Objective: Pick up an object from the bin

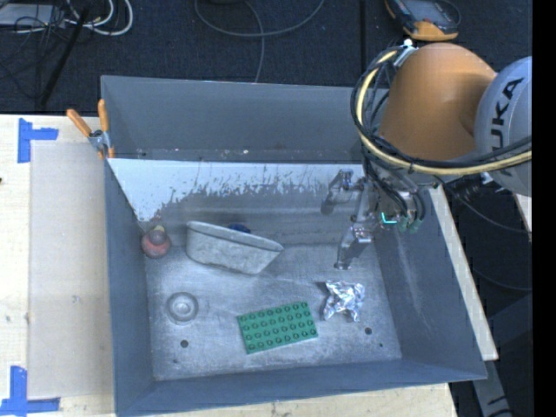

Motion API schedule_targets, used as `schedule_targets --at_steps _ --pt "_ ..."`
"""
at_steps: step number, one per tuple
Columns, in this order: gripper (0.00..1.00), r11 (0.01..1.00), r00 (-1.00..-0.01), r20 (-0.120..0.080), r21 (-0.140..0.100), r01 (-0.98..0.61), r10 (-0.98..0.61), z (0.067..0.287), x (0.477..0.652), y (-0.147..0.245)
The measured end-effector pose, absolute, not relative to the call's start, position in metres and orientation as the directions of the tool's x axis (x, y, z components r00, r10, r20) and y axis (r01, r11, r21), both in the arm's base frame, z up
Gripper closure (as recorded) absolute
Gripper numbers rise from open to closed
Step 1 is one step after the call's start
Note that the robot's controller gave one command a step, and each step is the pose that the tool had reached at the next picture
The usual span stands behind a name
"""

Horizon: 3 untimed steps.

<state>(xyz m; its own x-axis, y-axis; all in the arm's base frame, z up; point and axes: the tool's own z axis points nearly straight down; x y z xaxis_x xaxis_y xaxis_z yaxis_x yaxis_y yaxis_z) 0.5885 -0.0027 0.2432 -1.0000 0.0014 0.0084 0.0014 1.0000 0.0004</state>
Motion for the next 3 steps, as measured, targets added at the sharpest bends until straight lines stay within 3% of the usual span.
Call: schedule_targets --at_steps 1,2,3 --pt "0.00 0.991 -0.991 0.009 0.002 -0.131 -0.131 0.144 0.553 0.017" --pt "0.00 0.981 -0.981 -0.007 0.000 -0.194 -0.194 0.070 0.524 0.049" --pt "1.00 0.981 -0.981 0.000 0.000 -0.192 -0.192 0.073 0.523 0.048"
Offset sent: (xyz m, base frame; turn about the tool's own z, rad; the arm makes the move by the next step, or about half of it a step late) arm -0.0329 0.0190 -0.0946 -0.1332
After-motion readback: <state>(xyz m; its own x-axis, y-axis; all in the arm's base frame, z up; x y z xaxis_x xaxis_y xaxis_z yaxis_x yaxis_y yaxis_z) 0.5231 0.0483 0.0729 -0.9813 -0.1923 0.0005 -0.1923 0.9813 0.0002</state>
